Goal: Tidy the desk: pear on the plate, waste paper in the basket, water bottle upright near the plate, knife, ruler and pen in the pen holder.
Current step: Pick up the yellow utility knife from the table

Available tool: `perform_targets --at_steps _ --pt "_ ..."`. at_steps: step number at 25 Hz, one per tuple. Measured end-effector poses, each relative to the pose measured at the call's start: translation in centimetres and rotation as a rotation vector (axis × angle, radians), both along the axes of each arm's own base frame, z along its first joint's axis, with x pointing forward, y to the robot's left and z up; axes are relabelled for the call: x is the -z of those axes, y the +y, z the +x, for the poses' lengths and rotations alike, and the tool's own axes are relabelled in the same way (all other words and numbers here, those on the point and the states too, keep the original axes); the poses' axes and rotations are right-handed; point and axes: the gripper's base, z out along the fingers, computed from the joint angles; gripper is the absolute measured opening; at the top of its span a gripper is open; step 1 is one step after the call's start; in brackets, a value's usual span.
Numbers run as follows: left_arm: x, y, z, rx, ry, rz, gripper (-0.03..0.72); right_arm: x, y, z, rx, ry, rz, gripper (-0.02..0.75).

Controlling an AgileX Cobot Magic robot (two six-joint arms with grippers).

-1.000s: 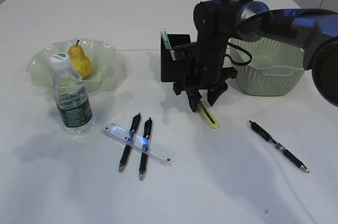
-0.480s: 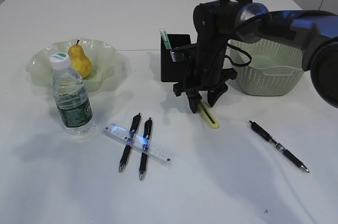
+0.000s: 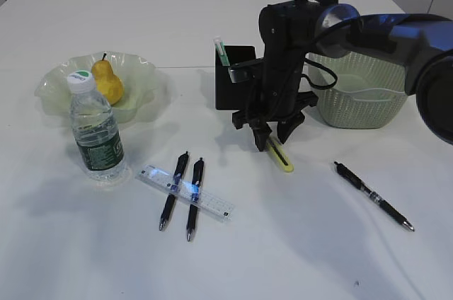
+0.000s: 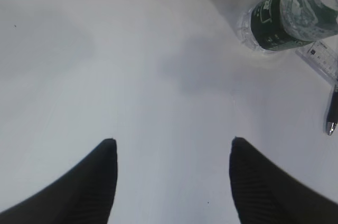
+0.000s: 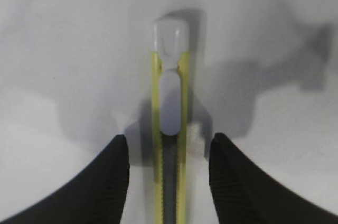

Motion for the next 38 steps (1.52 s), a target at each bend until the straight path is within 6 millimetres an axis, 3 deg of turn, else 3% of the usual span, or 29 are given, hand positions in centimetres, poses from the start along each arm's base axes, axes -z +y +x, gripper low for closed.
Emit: perform_targets --at_steps 8,19,38 --pt "0.00 0.00 0.00 0.000 0.000 0.000 0.468 0.00 -0.01 0.00 0.000 0.000 -0.001 0.296" --pt "0.00 0.00 0.00 0.000 0.000 0.000 0.468 0.00 0.02 -0.01 0.001 0.001 0.003 0.250" --pt "0.04 0.00 0.03 0.000 0.002 0.000 0.467 0.37 0.01 0.02 0.003 0.010 0.007 0.241"
